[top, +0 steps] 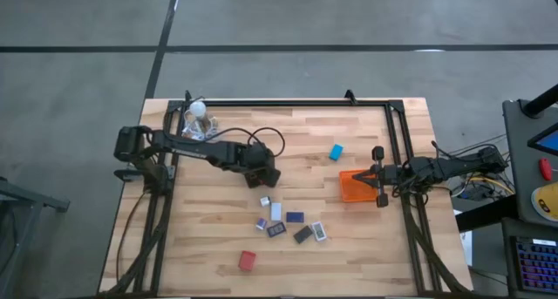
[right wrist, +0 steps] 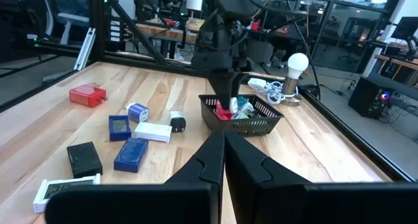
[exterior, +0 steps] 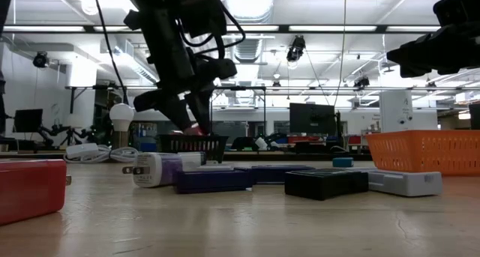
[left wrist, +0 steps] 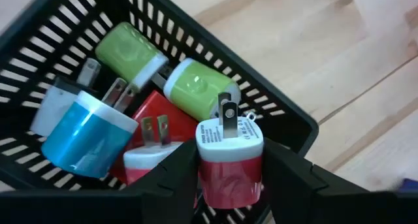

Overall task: Pick & Place Office items
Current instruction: Put the pink charger adapter in the black bin

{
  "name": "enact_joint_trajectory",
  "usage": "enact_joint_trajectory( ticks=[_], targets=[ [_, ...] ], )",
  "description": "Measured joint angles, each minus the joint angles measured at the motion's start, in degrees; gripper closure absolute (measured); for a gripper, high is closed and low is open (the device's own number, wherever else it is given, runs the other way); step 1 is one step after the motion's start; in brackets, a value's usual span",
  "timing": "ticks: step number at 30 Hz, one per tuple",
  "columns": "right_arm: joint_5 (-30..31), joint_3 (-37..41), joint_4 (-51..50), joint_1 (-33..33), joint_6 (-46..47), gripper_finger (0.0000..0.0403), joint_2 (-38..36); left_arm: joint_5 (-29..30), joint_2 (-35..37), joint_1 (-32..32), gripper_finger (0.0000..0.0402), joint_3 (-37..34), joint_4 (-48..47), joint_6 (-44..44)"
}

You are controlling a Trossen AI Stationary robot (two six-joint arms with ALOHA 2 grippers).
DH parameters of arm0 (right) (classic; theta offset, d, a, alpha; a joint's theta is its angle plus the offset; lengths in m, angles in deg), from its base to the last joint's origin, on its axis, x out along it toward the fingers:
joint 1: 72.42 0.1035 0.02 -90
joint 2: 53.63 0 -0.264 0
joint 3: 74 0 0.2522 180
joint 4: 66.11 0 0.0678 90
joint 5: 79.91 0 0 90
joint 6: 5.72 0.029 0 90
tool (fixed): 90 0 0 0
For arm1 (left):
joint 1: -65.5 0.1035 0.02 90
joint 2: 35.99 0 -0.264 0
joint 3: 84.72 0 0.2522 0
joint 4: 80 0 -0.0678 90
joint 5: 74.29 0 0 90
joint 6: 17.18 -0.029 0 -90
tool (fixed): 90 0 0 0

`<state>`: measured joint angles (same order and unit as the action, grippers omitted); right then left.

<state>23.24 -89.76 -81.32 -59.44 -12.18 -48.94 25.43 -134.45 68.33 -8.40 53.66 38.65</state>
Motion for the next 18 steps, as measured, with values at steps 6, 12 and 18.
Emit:
enact_joint_trajectory(
  ticks=[6, 12, 18],
  targets=[
    [0.0, 0.0, 0.0, 0.0, 0.0, 0.0394, 0.0, -0.2, -0.1, 0.0, 0.0252, 0.0, 0.0, -0.2],
    [0.0, 0.0, 0.0, 0.0, 0.0, 0.0394, 0.0, -1.0, -0.1, 0.0, 0.0252, 0.0, 0.0, -0.2],
    [0.0, 0.0, 0.0, 0.0, 0.0, 0.0394, 0.0, -1.7, -0.1, 0.0, 0.0252, 0.0, 0.7, -0.4]
  ],
)
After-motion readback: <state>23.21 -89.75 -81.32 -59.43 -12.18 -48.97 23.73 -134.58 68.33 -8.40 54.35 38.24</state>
